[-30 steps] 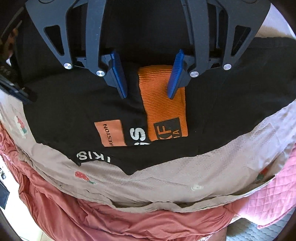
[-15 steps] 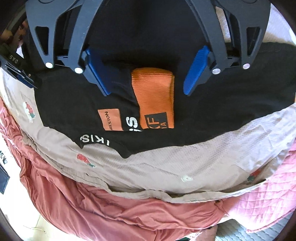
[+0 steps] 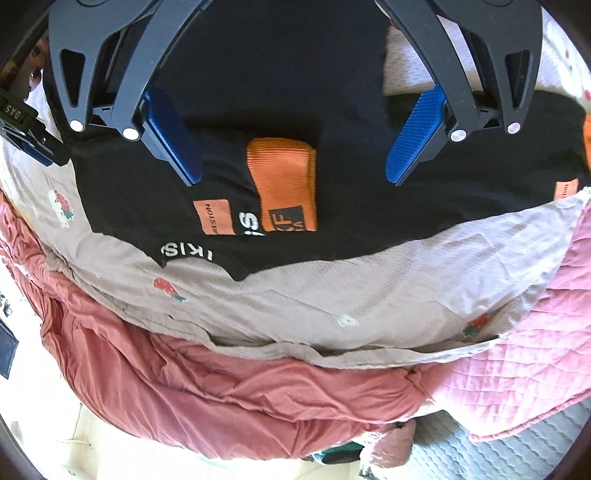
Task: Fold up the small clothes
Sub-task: 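Move the left tool toward the other sleeve's orange cuff, then close the left tool on the other orange cuff and lift it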
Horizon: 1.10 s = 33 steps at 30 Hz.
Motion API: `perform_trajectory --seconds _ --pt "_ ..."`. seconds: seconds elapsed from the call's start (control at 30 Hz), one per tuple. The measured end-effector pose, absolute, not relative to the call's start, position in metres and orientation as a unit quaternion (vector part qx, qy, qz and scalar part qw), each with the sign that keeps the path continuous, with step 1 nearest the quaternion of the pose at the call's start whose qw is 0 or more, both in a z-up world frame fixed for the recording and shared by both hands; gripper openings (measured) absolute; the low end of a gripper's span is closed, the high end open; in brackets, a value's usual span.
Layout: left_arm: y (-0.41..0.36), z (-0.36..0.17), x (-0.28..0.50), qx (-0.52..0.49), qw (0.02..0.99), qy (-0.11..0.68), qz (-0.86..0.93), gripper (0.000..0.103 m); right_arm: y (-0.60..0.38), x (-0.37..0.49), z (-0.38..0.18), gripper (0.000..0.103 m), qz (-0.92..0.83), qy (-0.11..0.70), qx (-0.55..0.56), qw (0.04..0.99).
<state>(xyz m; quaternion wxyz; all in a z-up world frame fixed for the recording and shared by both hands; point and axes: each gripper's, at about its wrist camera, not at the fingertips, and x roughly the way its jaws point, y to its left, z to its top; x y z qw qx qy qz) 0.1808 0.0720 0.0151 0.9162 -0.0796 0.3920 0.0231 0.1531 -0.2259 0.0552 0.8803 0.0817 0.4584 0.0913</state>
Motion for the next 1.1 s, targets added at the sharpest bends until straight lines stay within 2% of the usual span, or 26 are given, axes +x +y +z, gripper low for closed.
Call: perform_trajectory --seconds 0.53,1.1 --pt "0.132 0.017 0.133 -0.089 0.915 0.383 0.09 0.093 -0.171 0.135 0.079 0.095 0.149 0.442 0.06 0.882" --pt "0.199 0.008 0.098 -0.162 0.902 0.368 0.157 0.093 -0.094 0.119 0.091 0.095 0.224 0.433 0.011 0.873"
